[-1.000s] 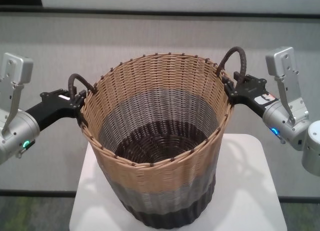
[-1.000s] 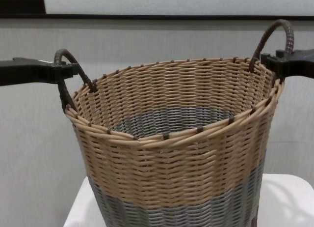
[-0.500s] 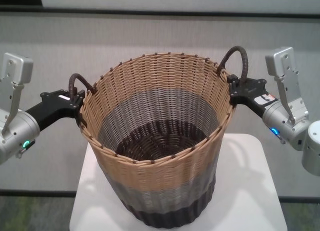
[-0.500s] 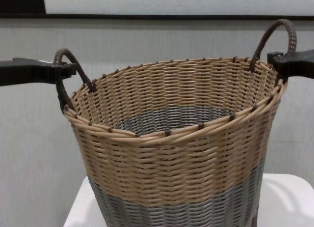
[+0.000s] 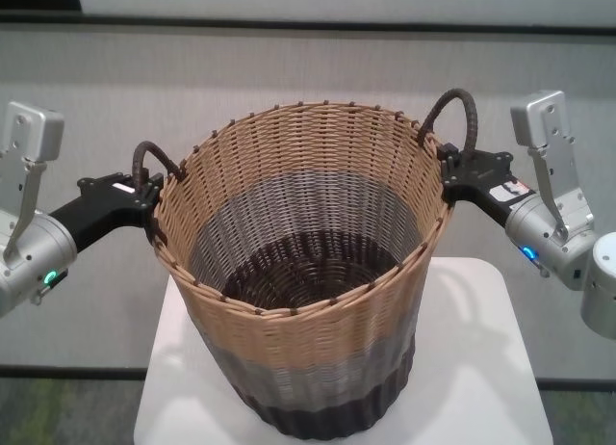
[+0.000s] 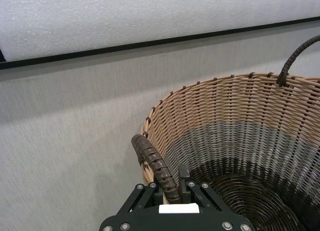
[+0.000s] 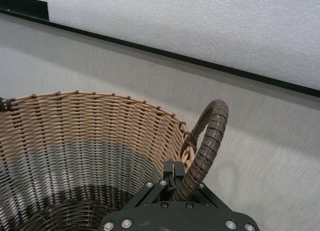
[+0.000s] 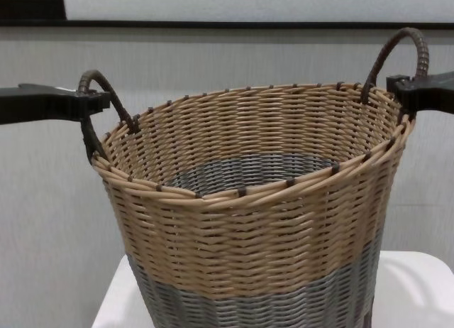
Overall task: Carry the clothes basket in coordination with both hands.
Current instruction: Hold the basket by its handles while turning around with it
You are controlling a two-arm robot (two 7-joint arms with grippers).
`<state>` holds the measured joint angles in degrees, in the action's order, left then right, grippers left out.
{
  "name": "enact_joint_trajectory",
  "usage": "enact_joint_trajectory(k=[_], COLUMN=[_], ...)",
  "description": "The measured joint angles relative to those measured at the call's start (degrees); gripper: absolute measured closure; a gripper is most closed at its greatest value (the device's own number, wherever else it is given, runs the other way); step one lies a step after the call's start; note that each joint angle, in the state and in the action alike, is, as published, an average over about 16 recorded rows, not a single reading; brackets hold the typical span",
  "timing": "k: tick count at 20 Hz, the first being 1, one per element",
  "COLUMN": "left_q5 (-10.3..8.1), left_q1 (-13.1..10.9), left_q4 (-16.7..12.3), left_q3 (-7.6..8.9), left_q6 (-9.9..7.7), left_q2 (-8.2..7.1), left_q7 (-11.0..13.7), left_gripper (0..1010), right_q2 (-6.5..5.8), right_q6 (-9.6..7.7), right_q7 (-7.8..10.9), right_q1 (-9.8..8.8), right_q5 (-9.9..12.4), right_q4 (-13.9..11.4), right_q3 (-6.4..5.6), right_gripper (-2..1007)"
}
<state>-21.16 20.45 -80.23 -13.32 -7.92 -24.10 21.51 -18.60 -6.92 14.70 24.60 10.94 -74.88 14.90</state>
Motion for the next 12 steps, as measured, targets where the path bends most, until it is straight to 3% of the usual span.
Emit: enact_joint_trajectory(k=[12], left_q5=[0.64], left_q1=[-0.5], left_q4=[-3.3], left_q3=[0.32], left_q6=[0.85], left_q2=[-0.54], left_q7=[-1.2], left_gripper=[812], right_q2=[0.26], right_q6=[2.38], right_q7=[1.48], right_q1=[-1.12], right_q5=[-0.6], right_q4=[-1.3], right_q3=[-1.23], right_gripper=[984])
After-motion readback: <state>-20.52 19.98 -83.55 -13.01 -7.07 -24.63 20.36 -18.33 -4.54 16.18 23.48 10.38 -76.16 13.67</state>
